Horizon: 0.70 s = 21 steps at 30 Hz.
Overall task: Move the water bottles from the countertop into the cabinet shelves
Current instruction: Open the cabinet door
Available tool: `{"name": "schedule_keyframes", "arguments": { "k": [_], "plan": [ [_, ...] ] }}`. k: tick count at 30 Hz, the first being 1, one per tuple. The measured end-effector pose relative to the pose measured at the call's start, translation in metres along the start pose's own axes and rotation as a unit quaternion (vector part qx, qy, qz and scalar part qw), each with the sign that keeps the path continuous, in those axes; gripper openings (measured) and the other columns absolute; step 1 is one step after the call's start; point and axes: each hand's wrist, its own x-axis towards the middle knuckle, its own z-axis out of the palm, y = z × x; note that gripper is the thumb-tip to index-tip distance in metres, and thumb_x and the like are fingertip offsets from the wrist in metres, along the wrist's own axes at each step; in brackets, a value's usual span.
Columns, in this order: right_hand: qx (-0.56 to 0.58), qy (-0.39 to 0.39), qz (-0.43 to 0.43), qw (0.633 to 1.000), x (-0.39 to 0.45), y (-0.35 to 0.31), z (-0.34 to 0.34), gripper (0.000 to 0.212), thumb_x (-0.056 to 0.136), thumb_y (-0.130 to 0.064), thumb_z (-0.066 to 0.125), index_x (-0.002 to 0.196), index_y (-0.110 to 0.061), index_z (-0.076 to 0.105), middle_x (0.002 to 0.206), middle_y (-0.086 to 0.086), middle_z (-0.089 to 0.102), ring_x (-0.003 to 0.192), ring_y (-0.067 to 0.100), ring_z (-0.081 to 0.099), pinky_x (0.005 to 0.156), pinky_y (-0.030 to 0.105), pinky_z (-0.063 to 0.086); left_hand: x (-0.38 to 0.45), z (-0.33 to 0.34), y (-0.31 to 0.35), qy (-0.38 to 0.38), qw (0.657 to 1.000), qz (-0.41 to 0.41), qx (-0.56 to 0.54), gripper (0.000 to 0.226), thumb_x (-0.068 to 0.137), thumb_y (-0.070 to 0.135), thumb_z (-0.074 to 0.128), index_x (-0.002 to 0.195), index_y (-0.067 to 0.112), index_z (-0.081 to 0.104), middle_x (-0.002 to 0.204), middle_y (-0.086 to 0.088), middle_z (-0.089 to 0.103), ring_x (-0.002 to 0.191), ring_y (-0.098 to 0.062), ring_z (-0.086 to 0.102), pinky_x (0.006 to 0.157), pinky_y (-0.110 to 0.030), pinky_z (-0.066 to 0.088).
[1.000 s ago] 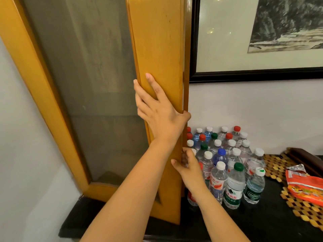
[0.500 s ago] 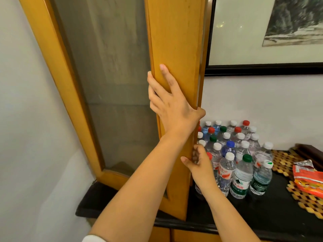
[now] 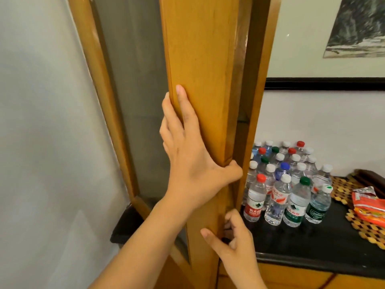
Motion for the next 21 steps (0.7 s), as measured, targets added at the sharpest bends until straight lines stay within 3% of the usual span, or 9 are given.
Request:
{"name": "schedule_keyframes", "arguments": {
  "k": [4,10,13,15,17,18,19,21],
  "plan": [
    [0.004,-0.007,-0.009,1.0,-0.028,-0.013,0.03,0.032,0.061,-0.032,0.08,0.073,-0.031,0.05,0.083,-0.022,0.062,0.077,-0.002,0.058,0.065,0.009,0.048,-0.02,-0.046,-0.006,-0.034,0.999,0.013,-0.035,0.125,0.055,0.039,0.072,0.132,0.04,-0.027,0.152,0.016,-0.018,0.136,-0.002,-0.006,0.108,-0.031,0.006],
    [0.007,-0.061,-0.019,0.998,-0.063,-0.037,0.074,0.038,0.059,-0.035,0.082,0.081,-0.045,0.052,0.089,-0.026,0.062,0.085,-0.005,0.059,0.065,0.007,0.047,-0.047,-0.11,-0.019,-0.069,0.991,-0.004,-0.117,0.121,0.06,0.028,0.069,0.142,0.03,-0.02,0.155,0.01,-0.018,0.145,-0.015,-0.007,0.115,-0.043,0.019],
    [0.032,-0.112,-0.025,0.993,-0.076,-0.046,0.094,0.038,0.062,-0.036,0.081,0.087,-0.047,0.054,0.093,-0.022,0.063,0.09,-0.003,0.06,0.072,0.006,0.046,-0.06,-0.137,-0.028,-0.072,0.982,-0.015,-0.177,0.116,0.063,0.02,0.068,0.142,0.036,-0.015,0.157,0.012,-0.008,0.138,-0.045,0.016,0.099,-0.052,0.042],
    [0.045,-0.138,-0.038,0.989,-0.082,-0.051,0.107,0.039,0.064,-0.036,0.08,0.091,-0.047,0.055,0.097,-0.022,0.062,0.094,-0.003,0.059,0.074,0.007,0.047,-0.068,-0.152,-0.037,-0.066,0.978,-0.012,-0.198,0.111,0.065,0.013,0.066,0.144,0.034,-0.008,0.158,0.002,0.003,0.13,-0.056,0.022,0.088,-0.042,0.049],
    [0.059,-0.158,-0.051,0.984,-0.087,-0.054,0.119,0.041,0.066,-0.034,0.08,0.095,-0.048,0.055,0.101,-0.024,0.061,0.098,-0.004,0.058,0.075,0.008,0.047,-0.074,-0.165,-0.044,-0.064,0.973,-0.01,-0.222,0.107,0.066,0.004,0.064,0.149,0.023,-0.001,0.153,-0.016,0.016,0.128,-0.052,0.029,0.074,-0.029,0.051],
    [0.061,-0.168,-0.056,0.982,-0.089,-0.056,0.125,0.043,0.066,-0.034,0.08,0.097,-0.05,0.054,0.103,-0.025,0.059,0.101,-0.004,0.057,0.076,0.008,0.047,-0.076,-0.172,-0.047,-0.063,0.969,-0.012,-0.24,0.105,0.066,0.0,0.062,0.15,0.019,0.002,0.15,-0.022,0.021,0.123,-0.044,0.041,0.067,-0.026,0.049],
    [0.06,-0.179,-0.06,0.98,-0.091,-0.057,0.131,0.046,0.067,-0.036,0.079,0.1,-0.053,0.052,0.106,-0.026,0.058,0.103,-0.005,0.056,0.078,0.009,0.048,-0.079,-0.179,-0.049,-0.061,0.965,-0.015,-0.254,0.102,0.066,-0.002,0.06,0.149,0.015,0.005,0.147,-0.024,0.026,0.108,-0.035,0.053,0.063,-0.028,0.049],
    [0.054,-0.197,-0.062,0.977,-0.093,-0.06,0.145,0.051,0.065,-0.043,0.078,0.104,-0.059,0.048,0.112,-0.028,0.054,0.109,-0.006,0.052,0.083,0.013,0.049,-0.086,-0.191,-0.052,-0.049,0.962,-0.021,-0.269,0.094,0.067,-0.006,0.057,0.148,0.009,0.01,0.14,-0.026,0.035,0.081,-0.024,0.058,0.061,-0.028,0.049]
  ]
}}
